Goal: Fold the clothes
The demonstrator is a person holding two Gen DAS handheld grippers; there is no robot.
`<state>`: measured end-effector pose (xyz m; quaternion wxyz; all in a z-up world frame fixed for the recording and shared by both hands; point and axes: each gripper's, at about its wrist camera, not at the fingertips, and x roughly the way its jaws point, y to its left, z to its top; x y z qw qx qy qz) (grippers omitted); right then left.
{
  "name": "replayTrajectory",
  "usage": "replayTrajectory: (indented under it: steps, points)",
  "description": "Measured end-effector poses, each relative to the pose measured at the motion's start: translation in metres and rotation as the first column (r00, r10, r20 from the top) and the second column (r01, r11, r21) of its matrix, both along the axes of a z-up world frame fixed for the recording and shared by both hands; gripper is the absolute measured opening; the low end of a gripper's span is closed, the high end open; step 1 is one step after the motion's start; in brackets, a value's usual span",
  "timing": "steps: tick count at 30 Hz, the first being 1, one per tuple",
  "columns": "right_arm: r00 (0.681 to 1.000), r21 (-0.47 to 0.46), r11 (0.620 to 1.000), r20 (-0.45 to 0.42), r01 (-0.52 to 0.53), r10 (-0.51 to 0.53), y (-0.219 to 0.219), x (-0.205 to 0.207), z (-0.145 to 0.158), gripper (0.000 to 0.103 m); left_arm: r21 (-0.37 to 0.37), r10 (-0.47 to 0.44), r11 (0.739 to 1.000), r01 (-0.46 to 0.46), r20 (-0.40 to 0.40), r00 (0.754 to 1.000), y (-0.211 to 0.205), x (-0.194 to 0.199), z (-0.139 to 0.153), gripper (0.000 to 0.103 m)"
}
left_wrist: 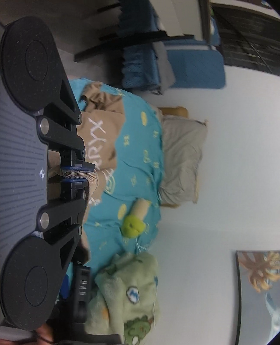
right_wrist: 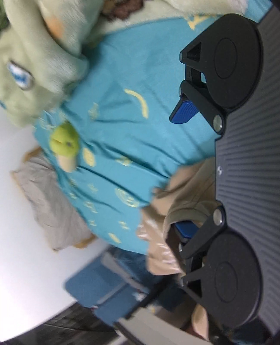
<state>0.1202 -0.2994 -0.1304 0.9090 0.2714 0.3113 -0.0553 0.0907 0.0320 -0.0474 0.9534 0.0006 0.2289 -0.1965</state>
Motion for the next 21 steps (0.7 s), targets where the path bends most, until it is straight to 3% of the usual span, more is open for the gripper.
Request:
replayTrajectory:
  steps: [4, 7, 11, 13, 16, 18, 21]
  points:
    - [0.985, -0.119, 0.981, -0.098, -0.150, 0.139, 0.030, 0.014, -0.011, 0.093, -0.045, 0.039, 0.998, -0.040, -0.022, 0.999, 0.009, 0.006, 0.006, 0.008]
    - [0.990, -0.217, 0.968, -0.076, -0.129, 0.116, 0.037, 0.015, -0.006, 0.055, -0.051, 0.053, 0.997, -0.056, -0.058, 0.997, 0.012, 0.007, 0.007, 0.009]
    - [0.997, -0.262, 0.963, 0.043, -0.055, 0.068, 0.033, 0.003, 0.012, 0.018, -0.010, 0.026, 1.000, -0.027, -0.130, 0.991, 0.003, 0.011, -0.003, 0.012]
    - [0.990, -0.264, 0.961, 0.097, -0.076, 0.105, 0.039, -0.001, 0.020, 0.012, 0.026, 0.014, 1.000, -0.011, -0.145, 0.989, -0.002, 0.011, -0.008, 0.016]
    - [0.970, -0.248, 0.959, 0.164, -0.135, 0.179, 0.045, -0.003, 0.030, 0.010, 0.066, 0.004, 0.998, 0.007, -0.160, 0.987, -0.007, 0.010, -0.012, 0.035]
    - [0.961, -0.254, 0.957, 0.194, -0.144, 0.196, 0.047, -0.006, 0.036, 0.010, 0.091, -0.007, 0.996, 0.023, -0.176, 0.984, -0.010, 0.009, -0.016, 0.056]
    - [0.951, -0.234, 0.960, 0.231, -0.152, 0.206, 0.047, -0.011, 0.044, 0.010, 0.136, -0.031, 0.989, 0.055, -0.174, 0.984, -0.019, 0.006, -0.021, 0.068]
